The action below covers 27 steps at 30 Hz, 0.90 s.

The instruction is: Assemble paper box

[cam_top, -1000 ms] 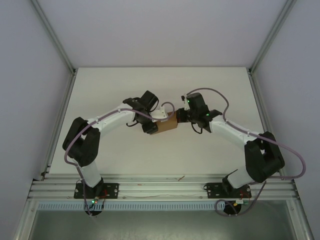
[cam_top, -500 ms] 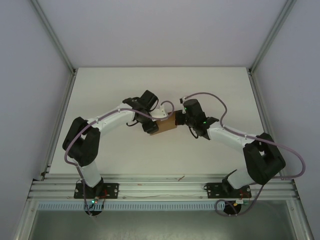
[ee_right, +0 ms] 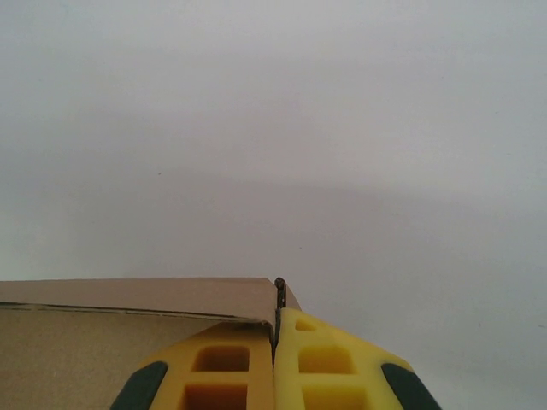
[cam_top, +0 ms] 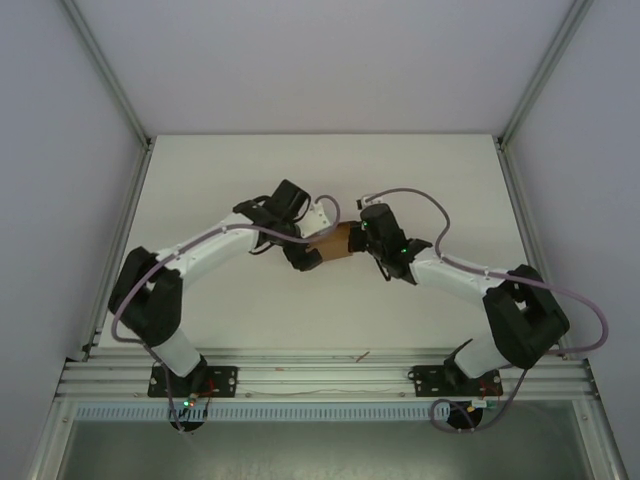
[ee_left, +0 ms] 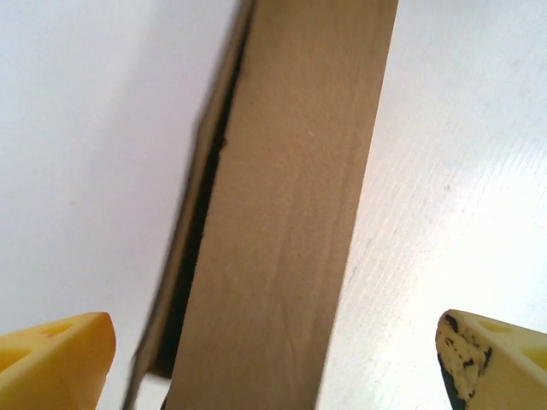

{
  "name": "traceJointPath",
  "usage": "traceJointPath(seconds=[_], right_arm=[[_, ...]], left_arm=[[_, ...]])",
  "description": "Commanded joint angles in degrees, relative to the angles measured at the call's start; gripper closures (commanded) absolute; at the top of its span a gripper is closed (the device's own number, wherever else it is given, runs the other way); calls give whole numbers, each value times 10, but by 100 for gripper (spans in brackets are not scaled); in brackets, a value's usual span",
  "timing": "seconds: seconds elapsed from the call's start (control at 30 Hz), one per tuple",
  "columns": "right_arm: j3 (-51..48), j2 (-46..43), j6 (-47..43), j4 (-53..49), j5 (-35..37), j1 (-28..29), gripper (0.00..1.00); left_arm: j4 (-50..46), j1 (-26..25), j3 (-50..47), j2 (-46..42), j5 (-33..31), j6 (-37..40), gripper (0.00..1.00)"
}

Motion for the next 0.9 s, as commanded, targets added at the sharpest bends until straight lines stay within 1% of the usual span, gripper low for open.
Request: traceJointPath(seconds=[0.0,0.07,0.1,0.17,0.2,0.23,0.3,0.37,0.43,0.53,0.6,0.67,0.7,0.83,0.87], right_arm=[[-7,27,11,-115,50,20,100],[6,32,18,-129,60,24,100],[13,36,22,-139,63,26,100],[24,40,27,-156,68,29,100],[26,41,26,-157,68,32,100],[26,41,25,-156,68,34,100],[30,42,23,-158,60,36,100],[35,43,23,-163,59,36,100],[38,45,24,-168,58,37,100],[40,43,27,-171,55,37,100],[40,43,27,-172,48,37,100],[42,44,28,-173,45,37,100],[43,44,29,-176,46,37,100],[46,43,29,-182,53,37,100],[47,44,30,-182,50,38,100]], left_arm=[[60,3,-46,-71,-40,-58,3],[93,4,-82,-110,-68,-90,2],[100,8,-91,-124,-77,-106,5],[96,16,-104,-144,-83,-132,15],[98,19,-112,-149,-81,-137,18],[107,22,-119,-152,-82,-142,24],[113,31,-119,-146,-73,-145,30],[105,44,-104,-129,-55,-147,39],[87,53,-81,-105,-41,-144,42],[71,58,-58,-75,-40,-131,45],[66,60,-49,-60,-41,-129,55],[59,62,-39,-49,-37,-130,72],[56,62,-36,-46,-33,-129,78],[52,62,-41,-45,-29,-138,84],[56,62,-45,-46,-29,-146,87]])
